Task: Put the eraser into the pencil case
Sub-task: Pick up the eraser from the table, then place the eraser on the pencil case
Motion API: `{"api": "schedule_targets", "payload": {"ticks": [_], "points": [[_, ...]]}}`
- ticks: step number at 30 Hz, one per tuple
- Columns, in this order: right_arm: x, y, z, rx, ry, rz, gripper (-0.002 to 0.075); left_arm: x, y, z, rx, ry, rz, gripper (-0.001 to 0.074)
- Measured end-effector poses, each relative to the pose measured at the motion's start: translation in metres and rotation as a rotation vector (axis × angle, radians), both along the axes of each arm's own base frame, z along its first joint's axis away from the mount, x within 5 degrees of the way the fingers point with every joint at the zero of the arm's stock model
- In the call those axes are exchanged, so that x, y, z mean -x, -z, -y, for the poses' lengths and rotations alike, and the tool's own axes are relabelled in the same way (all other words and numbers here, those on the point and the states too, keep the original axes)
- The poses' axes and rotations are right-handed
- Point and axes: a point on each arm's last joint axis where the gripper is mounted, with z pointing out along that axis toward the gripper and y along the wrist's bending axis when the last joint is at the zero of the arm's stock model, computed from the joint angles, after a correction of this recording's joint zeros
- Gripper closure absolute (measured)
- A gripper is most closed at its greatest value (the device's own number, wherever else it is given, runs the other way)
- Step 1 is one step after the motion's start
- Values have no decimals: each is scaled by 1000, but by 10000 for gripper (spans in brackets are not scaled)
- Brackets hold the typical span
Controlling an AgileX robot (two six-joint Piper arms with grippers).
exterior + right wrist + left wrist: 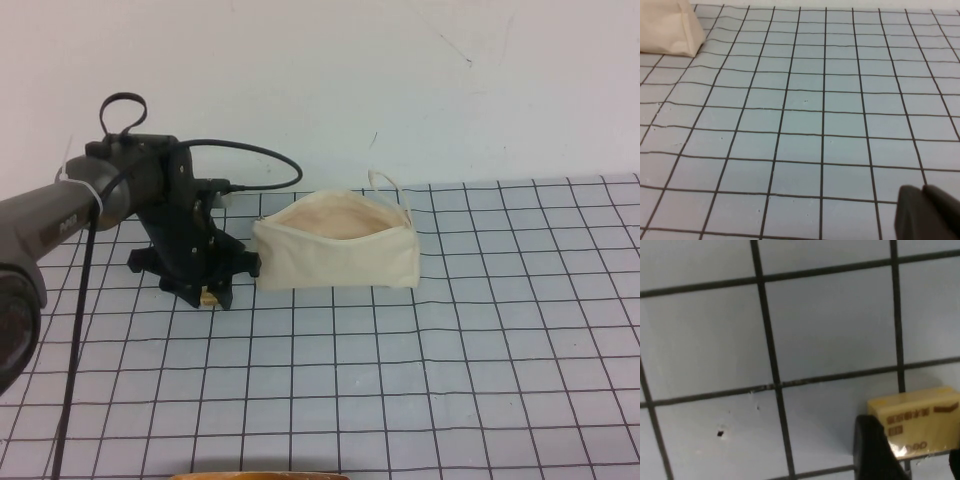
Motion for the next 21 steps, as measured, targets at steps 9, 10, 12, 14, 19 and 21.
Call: {"api": "schedule_targets", "payload": {"ticks": [9, 10, 12, 14, 19, 21], "points": [[0, 0, 0, 0, 0, 0, 729, 6, -50, -4, -39, 59, 52, 454], [0, 0, 0, 0, 0, 0, 729, 7, -66, -2, -29, 71, 93, 454], [0, 0, 0, 0, 0, 0, 729, 12, -97, 5, 1, 113, 192, 454], [0, 0, 0, 0, 0, 0, 729, 18, -123, 20, 36, 190, 299, 454], [0, 0, 0, 0, 0, 0, 729, 28, -140, 64, 96, 319, 439, 454], [0, 0, 0, 0, 0, 0, 729, 28, -133, 81, 104, 355, 454, 454]]}}
